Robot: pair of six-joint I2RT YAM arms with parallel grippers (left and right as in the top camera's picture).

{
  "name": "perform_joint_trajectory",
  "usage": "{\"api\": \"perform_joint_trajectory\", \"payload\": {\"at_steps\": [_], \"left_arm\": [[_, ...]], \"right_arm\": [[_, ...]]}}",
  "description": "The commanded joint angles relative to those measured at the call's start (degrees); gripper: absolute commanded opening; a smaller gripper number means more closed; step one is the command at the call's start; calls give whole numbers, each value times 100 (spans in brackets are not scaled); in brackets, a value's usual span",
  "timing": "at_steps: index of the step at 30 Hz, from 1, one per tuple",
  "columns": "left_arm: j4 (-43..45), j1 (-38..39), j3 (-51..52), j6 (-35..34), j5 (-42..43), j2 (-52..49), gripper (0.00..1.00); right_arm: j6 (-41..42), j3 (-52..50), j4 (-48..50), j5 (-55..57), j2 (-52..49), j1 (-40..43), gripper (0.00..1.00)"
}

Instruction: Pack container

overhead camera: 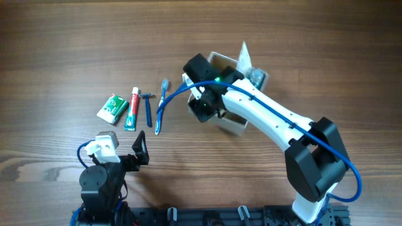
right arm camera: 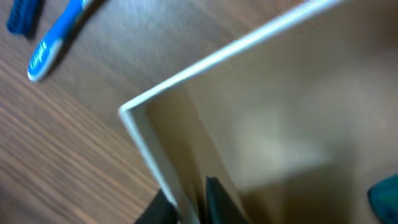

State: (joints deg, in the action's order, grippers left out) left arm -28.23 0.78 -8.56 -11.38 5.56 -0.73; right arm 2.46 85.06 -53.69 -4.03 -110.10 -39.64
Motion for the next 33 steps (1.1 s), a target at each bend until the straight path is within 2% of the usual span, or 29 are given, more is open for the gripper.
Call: {"api": "perform_joint_trajectory", "payload": {"at_steps": [1, 14, 20, 28, 33], "left_arm": [[0, -35, 52, 48, 127, 42, 100], [0, -37, 52, 50, 127, 42, 100], [0, -37, 52, 48, 127, 42, 100], [0, -37, 52, 48, 127, 42, 100], [0, -37, 52, 50, 127, 42, 100]], "right_arm": [[195, -39, -450, 120, -48, -33, 5], [-763, -39, -293, 599, -48, -44, 4], [-68, -11, 162, 507, -48, -44, 4], [63, 11, 658, 297, -48, -44, 4], [1025, 11, 879, 101, -48, -46, 4]]}}
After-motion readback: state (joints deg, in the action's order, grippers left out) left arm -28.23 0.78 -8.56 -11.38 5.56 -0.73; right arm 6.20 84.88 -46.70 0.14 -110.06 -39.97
